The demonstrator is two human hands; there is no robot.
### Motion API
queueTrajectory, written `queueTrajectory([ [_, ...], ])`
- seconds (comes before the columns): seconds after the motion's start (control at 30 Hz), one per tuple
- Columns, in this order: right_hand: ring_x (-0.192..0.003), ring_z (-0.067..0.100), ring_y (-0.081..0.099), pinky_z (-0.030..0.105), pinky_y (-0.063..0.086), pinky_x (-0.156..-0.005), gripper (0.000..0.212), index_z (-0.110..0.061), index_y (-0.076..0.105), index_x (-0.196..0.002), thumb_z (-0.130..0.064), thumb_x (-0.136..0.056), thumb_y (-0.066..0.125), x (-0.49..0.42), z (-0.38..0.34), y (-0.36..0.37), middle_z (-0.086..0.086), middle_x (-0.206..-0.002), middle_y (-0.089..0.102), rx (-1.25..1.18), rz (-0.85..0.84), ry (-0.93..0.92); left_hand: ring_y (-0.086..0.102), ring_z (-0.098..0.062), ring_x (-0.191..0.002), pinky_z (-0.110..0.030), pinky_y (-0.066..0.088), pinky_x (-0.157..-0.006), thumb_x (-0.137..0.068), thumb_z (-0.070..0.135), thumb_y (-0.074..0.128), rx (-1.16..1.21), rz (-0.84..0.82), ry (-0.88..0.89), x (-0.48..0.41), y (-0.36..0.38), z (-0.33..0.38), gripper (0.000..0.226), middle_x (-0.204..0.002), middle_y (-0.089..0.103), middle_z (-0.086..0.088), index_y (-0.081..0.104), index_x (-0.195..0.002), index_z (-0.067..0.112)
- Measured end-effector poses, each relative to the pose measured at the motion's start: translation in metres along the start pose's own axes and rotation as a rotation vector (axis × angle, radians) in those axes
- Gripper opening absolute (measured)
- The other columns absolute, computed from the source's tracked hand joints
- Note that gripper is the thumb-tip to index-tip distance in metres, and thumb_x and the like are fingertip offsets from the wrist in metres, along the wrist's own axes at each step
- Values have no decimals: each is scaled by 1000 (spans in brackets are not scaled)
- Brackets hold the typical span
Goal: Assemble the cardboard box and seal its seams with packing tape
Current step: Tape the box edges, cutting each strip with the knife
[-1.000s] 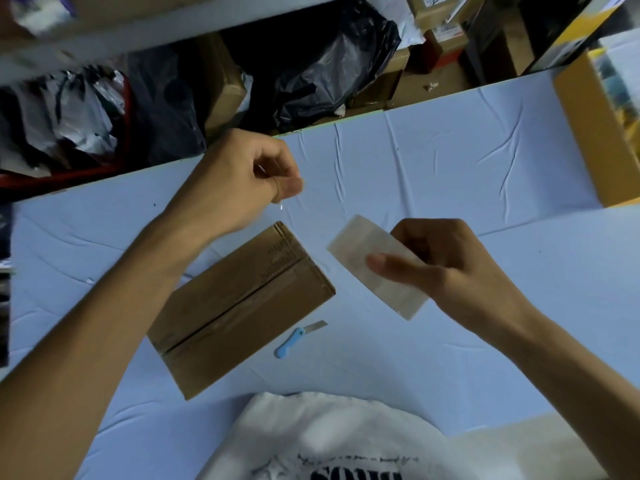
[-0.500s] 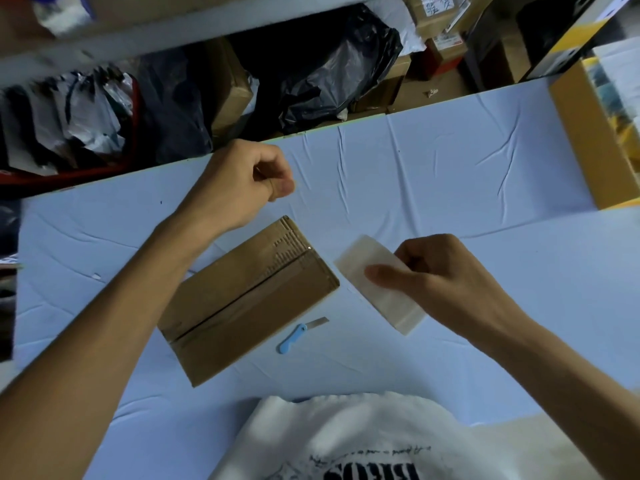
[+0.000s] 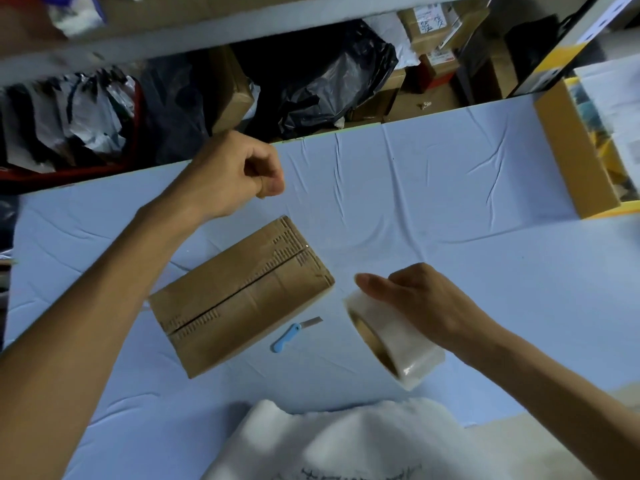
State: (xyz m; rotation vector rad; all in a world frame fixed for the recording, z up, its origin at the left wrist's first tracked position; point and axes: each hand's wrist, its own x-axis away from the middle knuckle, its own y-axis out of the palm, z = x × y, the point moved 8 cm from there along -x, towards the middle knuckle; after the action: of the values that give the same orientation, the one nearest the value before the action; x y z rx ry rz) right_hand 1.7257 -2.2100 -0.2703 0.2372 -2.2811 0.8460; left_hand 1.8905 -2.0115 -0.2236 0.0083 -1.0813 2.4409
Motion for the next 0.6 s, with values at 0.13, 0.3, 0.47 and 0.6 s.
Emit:
queueTrajectory([
  [0.13,-47,15,25,28,19,-47,63,-18,26,-57,-69,-74,58,0,3,2,-7,-47,25,-23,32,28,64,-12,-70,-27,52,-72,-81,9,72,-8,-41,-35,2,10,-11,8,-72,69,-2,69,-76,14],
  [0.3,-49,17,28,29,20,-48,62,-15,34,-59,-68,-74,60,-5,7,11,-1,-53,30,-43,20,77,64,-8,-70,-25,51,-69,-81,11,73,-48,-39,-41,-3,16,-19,8,-73,70,-1,69,-76,15],
  [0.47,-47,16,27,29,20,-47,61,-18,29,-57,-68,-75,60,-10,9,16,-8,-45,27,-38,39,94,67,-13,-73,-33,55,-73,-80,11,74,-59,-58,-52,-7,20,-28,5,-75,71,-2,70,-78,14],
  [0.6,-47,15,24,28,19,-46,62,-18,26,-57,-68,-74,60,-14,9,21,-9,-45,25,-48,34,97,67,-13,-73,-34,55,-74,-80,12,73,-66,-65,-64,-8,22,-37,6,-74,70,-1,70,-77,17],
])
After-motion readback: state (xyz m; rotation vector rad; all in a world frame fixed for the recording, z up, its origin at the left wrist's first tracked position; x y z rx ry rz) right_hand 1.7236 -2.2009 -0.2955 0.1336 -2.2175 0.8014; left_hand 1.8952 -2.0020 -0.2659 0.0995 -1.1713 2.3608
